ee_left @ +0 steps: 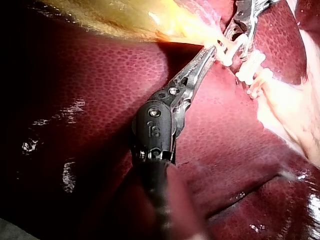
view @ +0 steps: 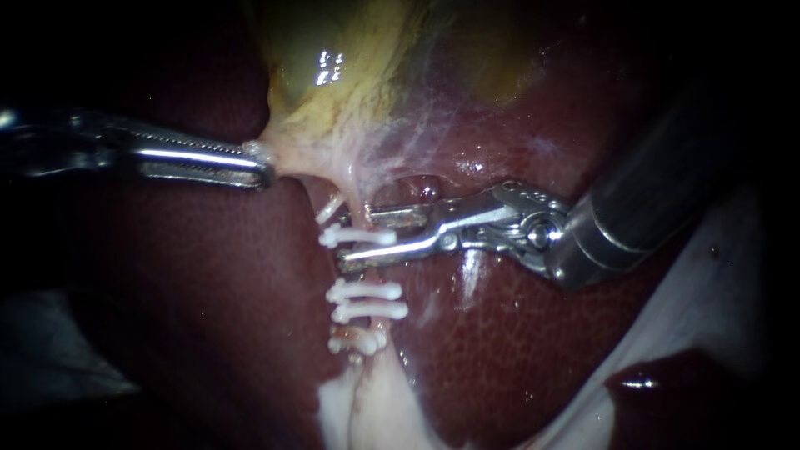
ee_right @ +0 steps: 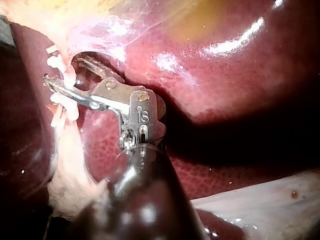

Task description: Going back third clip right tube

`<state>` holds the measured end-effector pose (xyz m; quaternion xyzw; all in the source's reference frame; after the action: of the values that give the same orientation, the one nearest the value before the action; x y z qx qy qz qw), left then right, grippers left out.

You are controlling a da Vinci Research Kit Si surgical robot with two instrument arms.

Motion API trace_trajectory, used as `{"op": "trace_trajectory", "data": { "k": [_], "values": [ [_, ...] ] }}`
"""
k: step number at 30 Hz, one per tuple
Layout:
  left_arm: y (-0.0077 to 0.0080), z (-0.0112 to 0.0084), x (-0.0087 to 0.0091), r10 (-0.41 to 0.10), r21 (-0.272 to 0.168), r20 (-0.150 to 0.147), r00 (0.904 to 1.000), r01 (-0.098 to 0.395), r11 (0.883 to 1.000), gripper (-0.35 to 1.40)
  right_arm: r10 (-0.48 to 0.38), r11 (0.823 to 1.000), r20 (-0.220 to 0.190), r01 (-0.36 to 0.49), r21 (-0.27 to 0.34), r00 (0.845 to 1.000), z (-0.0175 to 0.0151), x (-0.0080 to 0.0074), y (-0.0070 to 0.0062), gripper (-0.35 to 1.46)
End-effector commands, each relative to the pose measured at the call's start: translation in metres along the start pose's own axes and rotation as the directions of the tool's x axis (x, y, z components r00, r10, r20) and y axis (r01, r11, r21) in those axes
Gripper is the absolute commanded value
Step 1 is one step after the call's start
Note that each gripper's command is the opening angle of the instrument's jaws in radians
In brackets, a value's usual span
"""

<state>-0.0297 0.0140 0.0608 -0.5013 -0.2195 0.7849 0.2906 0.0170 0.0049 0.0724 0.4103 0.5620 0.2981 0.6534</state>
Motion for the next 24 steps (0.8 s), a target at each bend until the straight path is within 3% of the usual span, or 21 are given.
{"op": "trace_trajectory", "data": {
  "k": [1, 3, 6, 10, 14, 19, 24],
  "values": [
    [0.0, 0.0, 0.0, 0.0, -0.001, 0.0, 1.0, 0.0, 1.0, -0.35, -0.036, 0.999, 0.003, 0.036, -0.002, 0.999, -0.0004, 0.0002, -0.0004, 0.5],
    [0.0, -0.0001, 0.0, 0.001, -0.001, 0.0, 1.0, -0.001, 1.0, -0.35, -0.088, 0.996, 0.016, 0.088, -0.012, 0.996, -0.001, 0.0002, -0.0009, 0.5],
    [0.0, -0.0002, -0.0001, 0.001, -0.002, 0.0, 1.0, -0.001, 1.0, -0.35, -0.218, 0.974, 0.086, 0.222, -0.037, 0.972, -0.0027, 0.0004, -0.0022, 0.5],
    [0.0, -0.0002, -0.0001, 0.001, -0.002, 0.0, 1.0, -0.001, 1.0, -0.35, -0.366, 0.924, 0.121, 0.376, -0.065, 0.923, -0.0054, 0.0013, -0.0046, 0.5],
    [0.0, -0.0003, -0.0001, 0.001, -0.002, 0.0, 1.0, -0.001, 1.0, -0.35, -0.473, 0.87, 0.139, 0.486, -0.08, 0.87, -0.0089, 0.0028, -0.0077, 0.5],
    [0.0, -0.0003, -0.0001, 0.001, -0.002, 0.0, 1.0, -0.001, 1.0, -0.35, -0.558, 0.804, 0.231, 0.589, -0.088, 0.797, -0.0118, 0.0035, -0.0111, 0.5],
    [-0.0001, -0.0003, -0.0001, 0.001, -0.002, 0.0, 1.0, -0.001, 1.0, -0.35, -0.59, 0.768, 0.269, 0.632, -0.106, 0.762, -0.0129, 0.0031, -0.0129, 0.5]
  ]
}}
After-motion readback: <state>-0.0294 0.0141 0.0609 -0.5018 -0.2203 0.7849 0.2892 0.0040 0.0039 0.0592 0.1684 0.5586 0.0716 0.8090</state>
